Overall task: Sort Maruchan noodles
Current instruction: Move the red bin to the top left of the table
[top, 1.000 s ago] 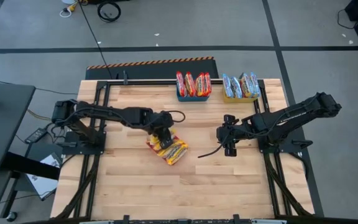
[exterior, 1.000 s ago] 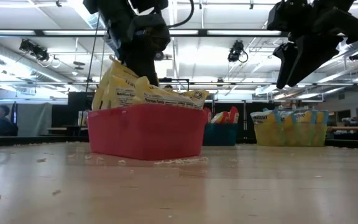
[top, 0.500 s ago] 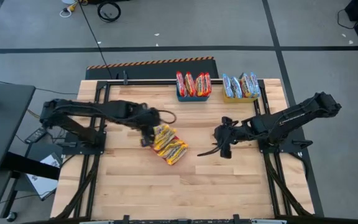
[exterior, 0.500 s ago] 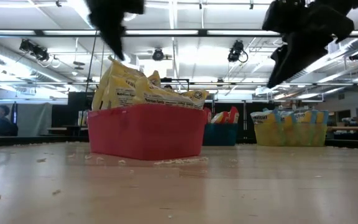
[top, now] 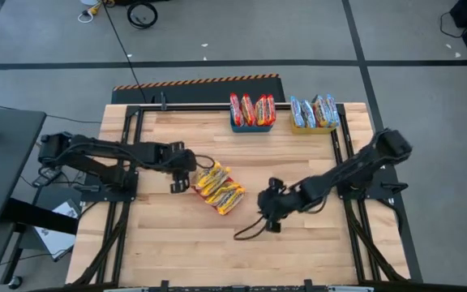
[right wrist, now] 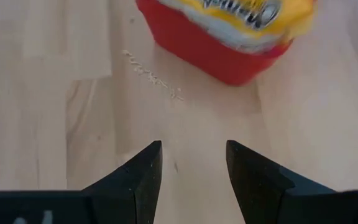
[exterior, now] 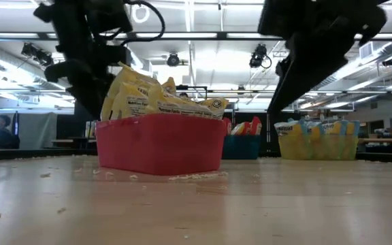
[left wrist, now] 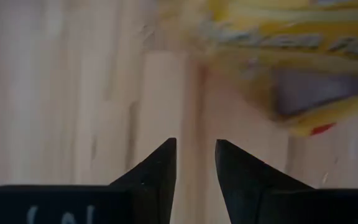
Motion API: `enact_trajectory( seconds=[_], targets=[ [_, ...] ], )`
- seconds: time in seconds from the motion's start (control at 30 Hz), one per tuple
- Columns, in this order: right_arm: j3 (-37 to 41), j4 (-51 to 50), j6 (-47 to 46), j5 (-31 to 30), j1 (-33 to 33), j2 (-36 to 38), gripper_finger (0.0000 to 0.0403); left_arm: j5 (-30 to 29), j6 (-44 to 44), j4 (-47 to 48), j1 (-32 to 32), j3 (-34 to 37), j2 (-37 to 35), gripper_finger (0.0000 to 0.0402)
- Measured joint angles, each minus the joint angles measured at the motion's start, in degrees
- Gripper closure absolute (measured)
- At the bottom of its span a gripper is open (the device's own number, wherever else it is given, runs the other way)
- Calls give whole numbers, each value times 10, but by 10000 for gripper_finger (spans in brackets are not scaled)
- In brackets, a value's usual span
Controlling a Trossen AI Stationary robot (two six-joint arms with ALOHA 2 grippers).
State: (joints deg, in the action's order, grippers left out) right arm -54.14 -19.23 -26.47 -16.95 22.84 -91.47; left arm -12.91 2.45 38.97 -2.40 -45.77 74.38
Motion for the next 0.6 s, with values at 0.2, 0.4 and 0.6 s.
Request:
enact_trajectory(
  seconds=[0.2, 0.4, 0.6],
  targets=[
    [-51, 20, -110, -22, 4, -93, 219, 43, 10, -92, 15, 31, 6, 285],
    [-60, 129, -145, -60, -12, -139, 220, 89, -18, -134, 65, 34, 6, 285],
    [-59, 160, -83, -99, -35, -158, 220, 101, -37, -131, 127, 34, 10, 285]
  ],
)
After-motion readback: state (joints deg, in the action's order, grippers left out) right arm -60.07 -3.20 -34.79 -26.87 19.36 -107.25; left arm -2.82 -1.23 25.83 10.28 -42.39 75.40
